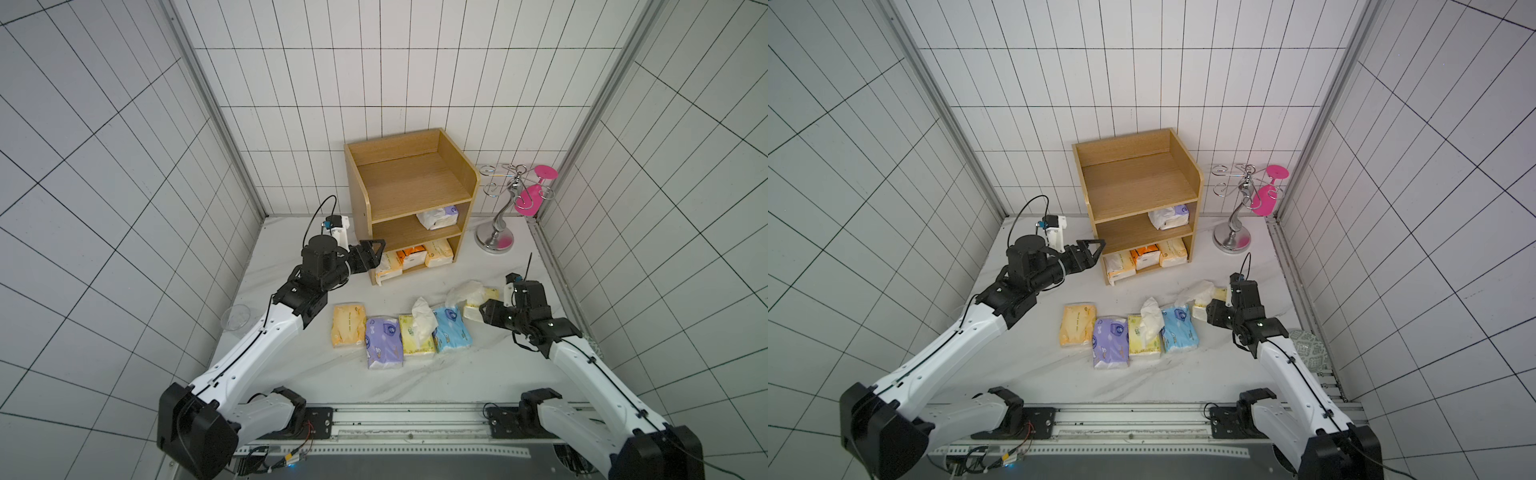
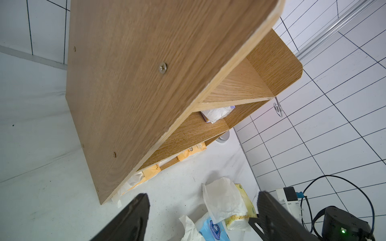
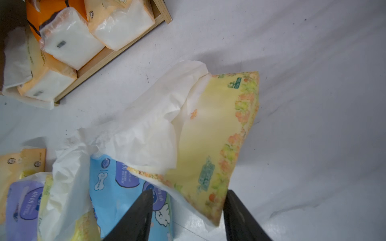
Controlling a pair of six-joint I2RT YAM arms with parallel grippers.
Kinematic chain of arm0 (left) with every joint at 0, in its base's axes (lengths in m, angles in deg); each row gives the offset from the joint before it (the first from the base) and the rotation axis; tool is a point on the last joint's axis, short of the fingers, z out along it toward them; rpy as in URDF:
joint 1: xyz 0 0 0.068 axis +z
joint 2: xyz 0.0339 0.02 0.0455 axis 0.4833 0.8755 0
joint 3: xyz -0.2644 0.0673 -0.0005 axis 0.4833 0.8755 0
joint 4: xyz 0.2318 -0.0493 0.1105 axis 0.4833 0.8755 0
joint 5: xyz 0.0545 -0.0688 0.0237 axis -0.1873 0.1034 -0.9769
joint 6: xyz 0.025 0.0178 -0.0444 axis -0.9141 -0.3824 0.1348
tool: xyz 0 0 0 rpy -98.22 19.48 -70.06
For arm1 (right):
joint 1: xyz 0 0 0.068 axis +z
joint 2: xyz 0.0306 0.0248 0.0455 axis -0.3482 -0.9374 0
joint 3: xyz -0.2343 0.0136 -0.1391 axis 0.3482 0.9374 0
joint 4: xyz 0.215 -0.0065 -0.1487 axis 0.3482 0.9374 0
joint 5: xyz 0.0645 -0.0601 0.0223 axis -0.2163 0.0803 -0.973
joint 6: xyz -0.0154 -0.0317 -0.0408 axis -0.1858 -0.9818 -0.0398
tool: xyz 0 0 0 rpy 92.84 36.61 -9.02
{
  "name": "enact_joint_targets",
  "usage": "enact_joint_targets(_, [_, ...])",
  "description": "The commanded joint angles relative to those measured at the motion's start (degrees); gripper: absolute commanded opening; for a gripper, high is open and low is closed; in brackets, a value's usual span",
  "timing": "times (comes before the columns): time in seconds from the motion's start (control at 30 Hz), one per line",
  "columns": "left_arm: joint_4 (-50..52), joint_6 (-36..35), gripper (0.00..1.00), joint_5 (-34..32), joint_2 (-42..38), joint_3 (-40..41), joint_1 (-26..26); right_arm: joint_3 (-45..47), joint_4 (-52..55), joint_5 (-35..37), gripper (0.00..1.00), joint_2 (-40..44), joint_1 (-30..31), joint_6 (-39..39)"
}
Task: Remove the tissue boxes from the shelf
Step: Place the box of tissues at the center of the board.
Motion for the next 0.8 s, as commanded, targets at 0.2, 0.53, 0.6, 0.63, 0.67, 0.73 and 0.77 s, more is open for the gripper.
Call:
enact_joint_targets(0.2, [0.15, -1.43, 0.86, -0.81, -1.06, -0.81, 0.23, -4.96, 5.98, 7.07, 0.79, 4.84, -2.64, 2.33])
enact_joint_targets(0.53, [0.23, -1.12, 0.86, 0.42, 1.42, -1.38, 0.19, -15.04, -0.61, -1.54, 0.56, -22.85, -1.58, -1.91])
enact_joint_targets(0.6, [0.24, -1.18, 0.86, 0.42, 1.66, -1.15, 0.17, -17.09, -0.36, -0.59, 0.55, -26.85, -0.15, -3.03])
enact_joint_targets(0.63, [0.23, -1.12, 0.86, 0.33, 1.87, -1.04, 0.17, -18.04, -0.10, 0.32, 0.53, -28.65, 0.92, -3.63])
enact_joint_targets(0.67, [0.28, -1.11, 0.86, 0.34, 1.93, -0.97, 0.13, -18.82, 0.42, 1.39, 0.51, -30.26, 1.87, -4.02])
enact_joint_targets(0.73, [0.24, -1.16, 0.86, 0.11, 2.04, -0.76, 0.13, -20.05, 2.10, 4.53, 0.45, -32.74, 3.73, -4.24])
enact_joint_targets(0.77, [0.28, -1.12, 0.86, -0.01, 2.01, -0.67, 0.14, -19.88, 2.35, 5.35, 0.42, -33.38, 4.28, -4.24])
